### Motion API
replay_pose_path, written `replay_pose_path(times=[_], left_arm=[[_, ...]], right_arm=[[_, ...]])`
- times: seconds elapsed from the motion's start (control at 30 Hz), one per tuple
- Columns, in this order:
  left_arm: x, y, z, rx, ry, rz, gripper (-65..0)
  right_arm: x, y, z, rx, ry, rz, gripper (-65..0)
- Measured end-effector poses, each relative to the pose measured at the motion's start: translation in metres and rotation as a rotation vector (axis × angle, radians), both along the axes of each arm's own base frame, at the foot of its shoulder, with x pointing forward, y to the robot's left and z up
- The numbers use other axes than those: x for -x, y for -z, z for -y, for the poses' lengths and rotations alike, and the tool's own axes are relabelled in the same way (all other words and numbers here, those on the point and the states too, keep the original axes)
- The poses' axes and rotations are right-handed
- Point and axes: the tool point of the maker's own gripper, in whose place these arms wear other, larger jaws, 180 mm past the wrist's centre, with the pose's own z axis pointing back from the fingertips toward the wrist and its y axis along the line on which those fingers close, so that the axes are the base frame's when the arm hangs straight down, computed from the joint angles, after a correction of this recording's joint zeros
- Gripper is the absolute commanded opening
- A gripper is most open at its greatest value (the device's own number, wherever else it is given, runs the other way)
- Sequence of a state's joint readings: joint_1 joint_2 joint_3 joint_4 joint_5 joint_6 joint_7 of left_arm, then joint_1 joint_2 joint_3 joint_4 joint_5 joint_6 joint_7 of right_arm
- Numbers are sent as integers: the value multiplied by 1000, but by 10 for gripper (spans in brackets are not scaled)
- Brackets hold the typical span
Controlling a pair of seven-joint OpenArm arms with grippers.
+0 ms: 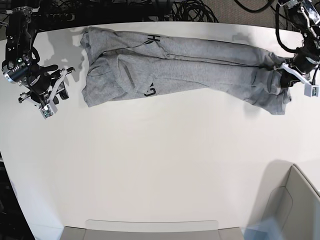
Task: Fold the T-shirt properly
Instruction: 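Fold the strip end over the shirt body with the left gripper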
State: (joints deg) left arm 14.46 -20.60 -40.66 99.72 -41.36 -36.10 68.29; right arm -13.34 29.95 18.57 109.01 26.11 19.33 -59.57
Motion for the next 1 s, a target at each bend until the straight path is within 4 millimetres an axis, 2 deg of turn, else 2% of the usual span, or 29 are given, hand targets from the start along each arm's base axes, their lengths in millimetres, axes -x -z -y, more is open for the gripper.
replay_pose_path(times=[0.1, 0.23, 0.3, 0.4, 0.63, 0.73, 0.93, 1.0], left_arm=[[-10, -7, 23, -10, 19, 46, -650], [3, 14, 69, 15, 30, -22, -650], [2, 15, 88, 14, 31, -31, -650], [-6, 13, 112, 34, 20, -7, -650], [-11, 24, 163, 154, 8, -44, -650], [-4, 25, 175, 186, -2, -53, -650], [-4, 24, 176, 188, -8, -49, -650], [-5, 24, 190, 212, 13, -48, -650]], right_arm=[[1, 1, 0, 0, 0, -2, -451], [0, 0, 0, -1, -1, 0, -451], [0, 0, -1, -4, -1, -1, -451], [1, 1, -1, -2, -1, -3, -451], [2, 3, -8, -30, -1, -4, -451], [1, 3, -7, -27, -1, -4, -451], [1, 2, -7, -27, -1, -1, -451], [2, 4, -11, -30, -13, -9, -451]])
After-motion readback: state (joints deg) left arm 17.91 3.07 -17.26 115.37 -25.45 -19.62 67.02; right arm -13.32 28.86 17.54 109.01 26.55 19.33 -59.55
